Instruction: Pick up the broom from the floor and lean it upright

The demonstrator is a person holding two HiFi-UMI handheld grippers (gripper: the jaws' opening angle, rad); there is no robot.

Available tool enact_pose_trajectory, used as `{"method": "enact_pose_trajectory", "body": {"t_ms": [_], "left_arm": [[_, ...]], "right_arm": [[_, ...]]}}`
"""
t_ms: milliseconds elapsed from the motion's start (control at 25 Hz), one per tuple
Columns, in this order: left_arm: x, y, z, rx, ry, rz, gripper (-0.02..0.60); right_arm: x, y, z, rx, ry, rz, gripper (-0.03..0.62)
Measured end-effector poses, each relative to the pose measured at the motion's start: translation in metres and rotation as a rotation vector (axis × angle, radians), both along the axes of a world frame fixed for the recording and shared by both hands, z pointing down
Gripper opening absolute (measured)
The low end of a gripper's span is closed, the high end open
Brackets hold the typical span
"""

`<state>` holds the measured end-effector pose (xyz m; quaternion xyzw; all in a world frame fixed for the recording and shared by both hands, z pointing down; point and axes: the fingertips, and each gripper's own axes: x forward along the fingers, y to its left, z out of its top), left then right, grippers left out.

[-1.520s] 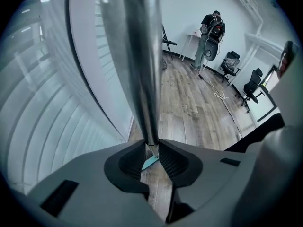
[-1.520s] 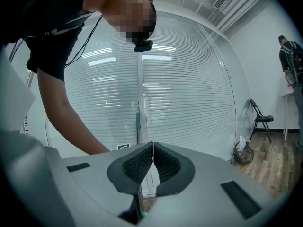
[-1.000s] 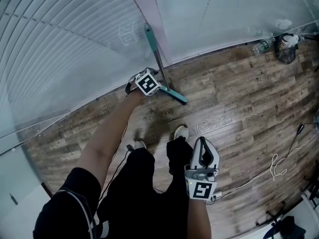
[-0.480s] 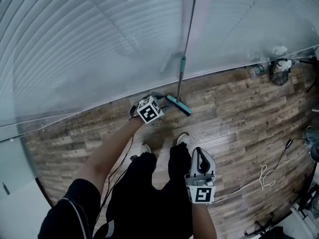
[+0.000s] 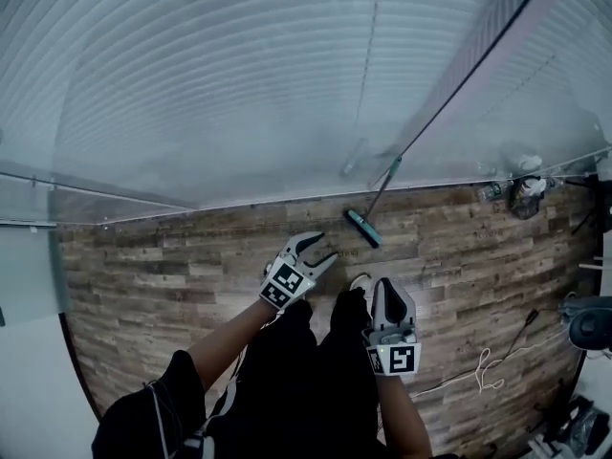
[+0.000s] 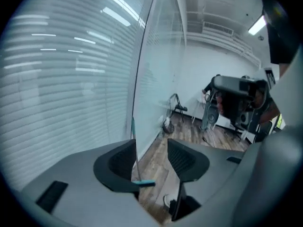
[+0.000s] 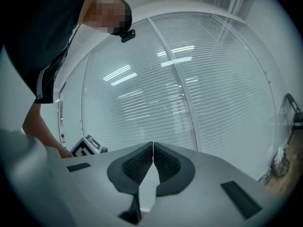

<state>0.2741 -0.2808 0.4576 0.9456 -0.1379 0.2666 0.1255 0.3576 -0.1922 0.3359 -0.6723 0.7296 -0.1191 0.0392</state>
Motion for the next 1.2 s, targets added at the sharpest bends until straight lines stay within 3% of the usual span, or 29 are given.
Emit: {"method": "enact_pose_trajectory", "body": {"t_ms": [80, 160, 200, 280, 520, 760, 920, 1200], "left_arm": [[-0.013, 0.017, -0.045, 0.048, 0.097, -0.05, 0.212], [-0.018, 0.028, -0.087, 0.104, 0.186, -0.066, 0.055], [-0.021, 0.034, -0.106, 0.12, 0.23, -0.067, 0.021], [-0.031, 0.046, -0.137, 0.15, 0.285, -0.085, 0.02], [-0.042, 0.029, -0.198, 0.233, 0.432, -0.208, 0.018], [-0.048, 0.021, -0.218, 0.305, 0.447, -0.222, 0.018], [-0.057, 0.02, -0.213, 0.293, 0.444, -0.245, 0.018], [-0.068, 0.024, -0.216, 0.287, 0.468, -0.246, 0.018]], "right_arm": [[-0.007, -0.006, -0.02, 0.008, 0.013, -0.025, 0.02], [-0.011, -0.018, -0.041, 0.027, 0.007, -0.062, 0.02], [-0.016, -0.021, -0.056, 0.062, 0.004, -0.093, 0.02], [-0.031, -0.02, -0.087, 0.133, 0.025, -0.164, 0.02], [-0.043, -0.037, -0.13, 0.177, 0.136, -0.248, 0.018], [-0.057, -0.043, -0.147, 0.206, 0.116, -0.207, 0.018], [-0.07, -0.038, -0.151, 0.248, 0.166, -0.207, 0.018], [-0.094, -0.031, -0.158, 0.235, 0.232, -0.174, 0.018]]}}
